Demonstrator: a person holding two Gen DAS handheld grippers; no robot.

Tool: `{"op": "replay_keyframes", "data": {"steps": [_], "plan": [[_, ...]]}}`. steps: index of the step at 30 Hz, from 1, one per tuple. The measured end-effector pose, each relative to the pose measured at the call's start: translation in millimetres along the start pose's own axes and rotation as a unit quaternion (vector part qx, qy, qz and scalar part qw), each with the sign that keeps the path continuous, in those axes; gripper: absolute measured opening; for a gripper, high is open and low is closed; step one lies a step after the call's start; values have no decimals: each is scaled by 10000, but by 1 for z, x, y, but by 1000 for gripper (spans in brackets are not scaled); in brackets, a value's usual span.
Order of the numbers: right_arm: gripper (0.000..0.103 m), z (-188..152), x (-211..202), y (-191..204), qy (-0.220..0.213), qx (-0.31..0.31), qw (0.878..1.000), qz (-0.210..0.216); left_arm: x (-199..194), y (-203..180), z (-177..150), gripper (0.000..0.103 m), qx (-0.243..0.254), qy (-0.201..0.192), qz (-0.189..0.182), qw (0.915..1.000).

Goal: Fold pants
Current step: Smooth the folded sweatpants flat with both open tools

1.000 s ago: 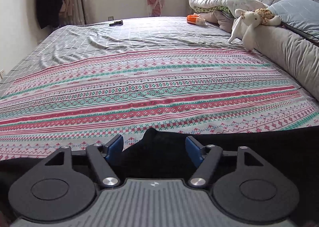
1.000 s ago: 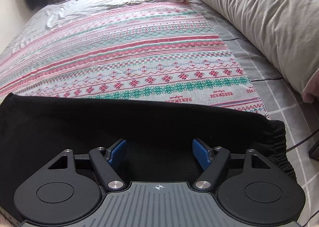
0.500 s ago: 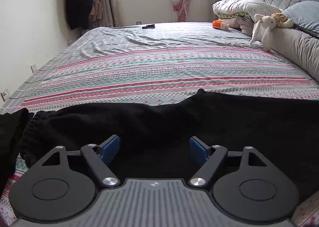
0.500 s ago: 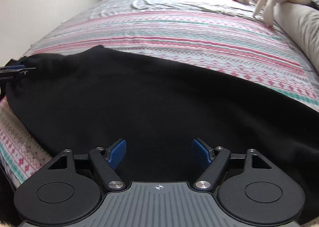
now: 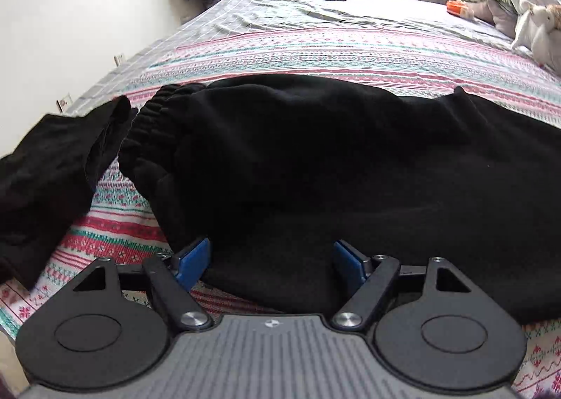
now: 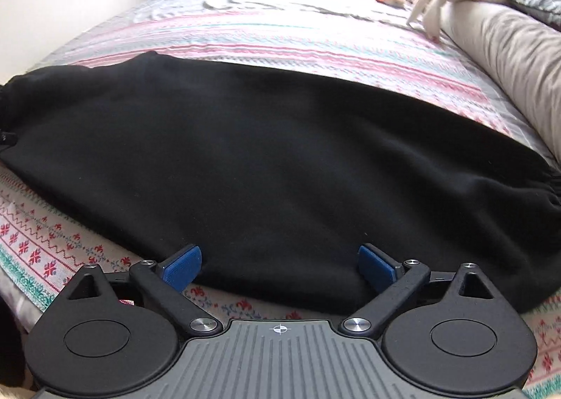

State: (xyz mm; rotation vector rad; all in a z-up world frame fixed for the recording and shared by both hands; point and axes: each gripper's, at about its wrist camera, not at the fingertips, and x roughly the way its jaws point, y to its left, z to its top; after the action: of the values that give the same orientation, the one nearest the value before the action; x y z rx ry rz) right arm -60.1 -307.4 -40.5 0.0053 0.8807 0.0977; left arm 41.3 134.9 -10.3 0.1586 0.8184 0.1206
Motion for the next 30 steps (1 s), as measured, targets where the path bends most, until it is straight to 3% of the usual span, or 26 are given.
{"op": "replay_keyframes", "data": {"steps": [6, 13, 17, 20, 21, 24, 26, 30], "plan": [[97, -2, -15, -19, -116, 527, 9977, -402, -33, -23, 0, 101, 233, -544, -416, 9974], [97, 3, -5, -26, -147, 1120, 9914, -661, 6, -9, 38, 98, -399, -918, -256, 9946], [98, 6, 6, -20, -150, 1178, 9891, -876, 35, -3, 56, 97, -404, -832, -115, 9956], [98, 8, 15, -9, -185, 952, 9900, -1020, 58, 3, 63, 97, -520, -572, 414, 9961], [98, 8, 16, -7, -238, 927, 9902, -1020, 64, 6, 63, 97, -636, -473, 429, 9959], [98, 12, 19, -5, -265, 928, 9902, -1011, 61, -4, 63, 98, -612, -456, 549, 9956], [98, 13, 19, -6, -275, 957, 9899, -1012, 51, -13, 64, 100, -508, -492, 494, 9963], [98, 14, 14, -13, -299, 1074, 9881, -1055, 22, -21, 58, 102, -665, -594, 11, 9960]]}}
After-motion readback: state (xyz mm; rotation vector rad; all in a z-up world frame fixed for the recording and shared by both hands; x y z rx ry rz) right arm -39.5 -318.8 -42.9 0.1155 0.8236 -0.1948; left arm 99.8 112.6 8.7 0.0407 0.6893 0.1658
